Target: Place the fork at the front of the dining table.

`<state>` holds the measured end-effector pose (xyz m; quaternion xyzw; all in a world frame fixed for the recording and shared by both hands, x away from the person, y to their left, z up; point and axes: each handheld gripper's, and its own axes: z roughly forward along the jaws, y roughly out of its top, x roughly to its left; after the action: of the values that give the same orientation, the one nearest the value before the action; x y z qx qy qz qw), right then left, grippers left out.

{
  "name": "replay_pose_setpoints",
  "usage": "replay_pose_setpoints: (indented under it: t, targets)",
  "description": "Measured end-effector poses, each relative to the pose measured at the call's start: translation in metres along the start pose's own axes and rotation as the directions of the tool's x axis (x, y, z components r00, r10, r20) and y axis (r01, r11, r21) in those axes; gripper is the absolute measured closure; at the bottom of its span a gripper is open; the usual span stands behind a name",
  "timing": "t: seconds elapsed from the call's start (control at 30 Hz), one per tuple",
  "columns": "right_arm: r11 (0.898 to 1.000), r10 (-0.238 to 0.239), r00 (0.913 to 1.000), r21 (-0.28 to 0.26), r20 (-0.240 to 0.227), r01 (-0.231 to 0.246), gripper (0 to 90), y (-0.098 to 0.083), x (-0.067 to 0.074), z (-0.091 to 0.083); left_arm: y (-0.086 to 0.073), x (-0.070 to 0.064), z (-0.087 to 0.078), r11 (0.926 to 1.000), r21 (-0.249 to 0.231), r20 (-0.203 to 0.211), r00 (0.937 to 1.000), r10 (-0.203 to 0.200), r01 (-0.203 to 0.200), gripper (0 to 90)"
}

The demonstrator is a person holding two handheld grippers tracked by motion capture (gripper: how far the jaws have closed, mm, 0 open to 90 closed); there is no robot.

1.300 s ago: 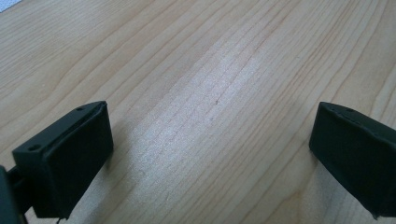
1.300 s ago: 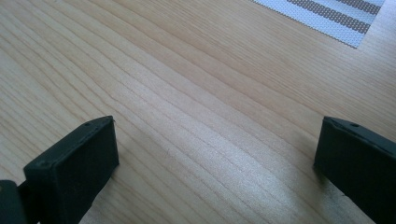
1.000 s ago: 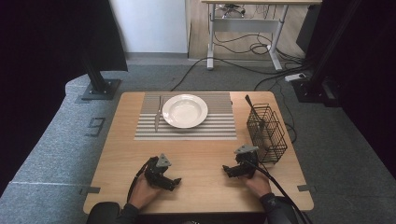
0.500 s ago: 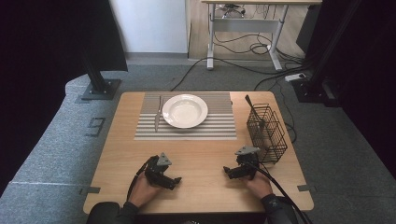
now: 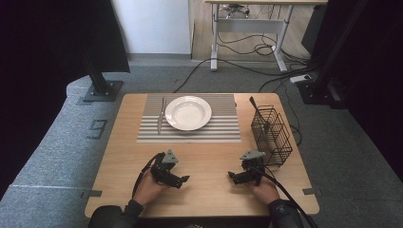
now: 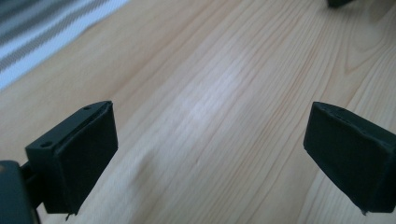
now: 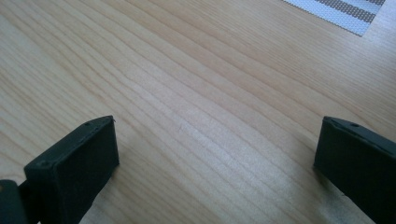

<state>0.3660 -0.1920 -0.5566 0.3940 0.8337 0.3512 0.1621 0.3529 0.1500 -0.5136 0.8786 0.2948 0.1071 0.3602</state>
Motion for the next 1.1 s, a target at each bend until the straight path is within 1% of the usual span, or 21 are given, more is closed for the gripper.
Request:
replay_pose_setpoints:
  t: [0.03, 0.2, 0.33, 0.43, 0.47, 0.5, 0.53, 0.57, 0.6, 0.63, 0.73, 0.83, 0.9, 0.93, 0.97, 1.03, 1.07, 1.1]
  targets:
    - [1.000, -0.001, 1.0000, -0.001, -0.004, 0.001, 0.0, -0.001, 0.001, -0.001, 0.006, 0.000, 0.000, 1.0000, -0.009, 0.012, 0.9999, 0.001, -0.001, 2.8]
    - [1.000, -0.010, 0.9999, -0.001, -0.010, 0.010, 0.0, -0.002, 0.001, -0.002, 0.023, -0.001, 0.001, 0.9996, -0.023, 0.032, 0.9993, 0.019, -0.018, 3.5]
    - [1.000, -0.011, 0.9999, -0.001, -0.010, 0.011, 0.0, -0.003, 0.001, -0.002, 0.040, -0.004, 0.002, 0.9986, -0.027, 0.041, 0.9981, 0.046, -0.045, 3.8]
    - [1.000, -0.010, 0.9999, -0.001, -0.013, 0.010, 0.0, -0.003, 0.002, -0.003, 0.052, -0.005, 0.002, 0.9978, -0.037, 0.052, 0.9970, 0.057, -0.056, 4.0]
    - [1.000, -0.010, 0.9999, -0.001, -0.013, 0.010, 0.0, -0.003, 0.002, -0.003, 0.052, -0.005, 0.002, 0.9978, -0.037, 0.052, 0.9970, 0.057, -0.056, 4.2]
    - [1.000, -0.012, 0.9998, 0.000, -0.013, 0.012, 0.0, -0.003, 0.002, -0.003, 0.060, -0.006, 0.002, 0.9971, -0.042, 0.060, 0.9960, 0.066, -0.064, 4.4]
    - [1.000, -0.014, 0.9998, 0.000, -0.015, 0.014, 0.0, -0.003, 0.002, -0.003, 0.060, -0.006, 0.002, 0.9971, -0.042, 0.060, 0.9960, 0.066, -0.064, 4.7]
    - [1.000, -0.015, 0.9998, 0.000, -0.015, 0.015, 0.0, -0.004, 0.002, -0.004, 0.067, -0.007, 0.004, 0.9966, -0.043, 0.065, 0.9952, 0.073, -0.070, 4.8]
    - [1.000, -0.015, 0.9998, 0.000, -0.015, 0.015, 0.0, -0.004, 0.002, -0.004, 0.067, -0.007, 0.004, 0.9966, -0.043, 0.065, 0.9952, 0.073, -0.070, 5.1]
    - [1.000, -0.016, 0.9997, 0.000, -0.017, 0.016, 0.0, -0.004, 0.002, -0.004, 0.075, -0.008, 0.005, 0.9959, -0.038, 0.070, 0.9939, 0.085, -0.082, 5.4]
    - [1.000, -0.020, 0.9997, -0.003, -0.017, 0.020, 0.0, -0.004, 0.002, -0.004, 0.089, -0.009, 0.008, 0.9953, -0.020, 0.072, 0.9928, 0.096, -0.095, 5.5]
    - [1.000, -0.018, 0.9997, -0.002, -0.017, 0.018, 0.0, -0.004, 0.002, -0.004, 0.101, -0.009, 0.011, 0.9947, -0.024, 0.072, 0.9922, 0.101, -0.100, 4.9]
    - [1.000, -0.019, 0.9997, -0.003, -0.017, 0.019, 0.0, -0.004, 0.002, -0.004, 0.109, -0.009, 0.013, 0.9943, -0.030, 0.075, 0.9918, 0.104, -0.102, 4.9]
    - [1.000, -0.019, 0.9997, -0.003, -0.018, 0.019, 0.0, -0.004, 0.002, -0.004, 0.109, -0.009, 0.013, 0.9943, -0.030, 0.075, 0.9918, 0.104, -0.102, 5.0]
    - [1.000, -0.020, 0.9996, -0.002, -0.018, 0.020, 0.0, -0.004, 0.002, -0.004, 0.117, -0.009, 0.015, 0.9940, -0.040, 0.079, 0.9913, 0.105, -0.102, 5.1]
    - [1.000, -0.019, 0.9996, 0.000, -0.020, 0.019, 0.0, -0.004, 0.002, -0.004, 0.125, -0.008, 0.016, 0.9926, -0.051, 0.082, 0.9901, 0.114, -0.110, 5.5]
    - [1.000, -0.018, 0.9996, 0.000, -0.020, 0.018, 0.0, -0.004, 0.002, -0.004, 0.125, -0.008, 0.016, 0.9926, -0.051, 0.082, 0.9901, 0.114, -0.110, 6.0]
    - [1.000, -0.021, 0.9996, -0.001, -0.020, 0.021, 0.0, -0.004, 0.002, -0.004, 0.134, -0.009, 0.017, 0.9914, -0.066, 0.089, 0.9889, 0.119, -0.113, 6.4]
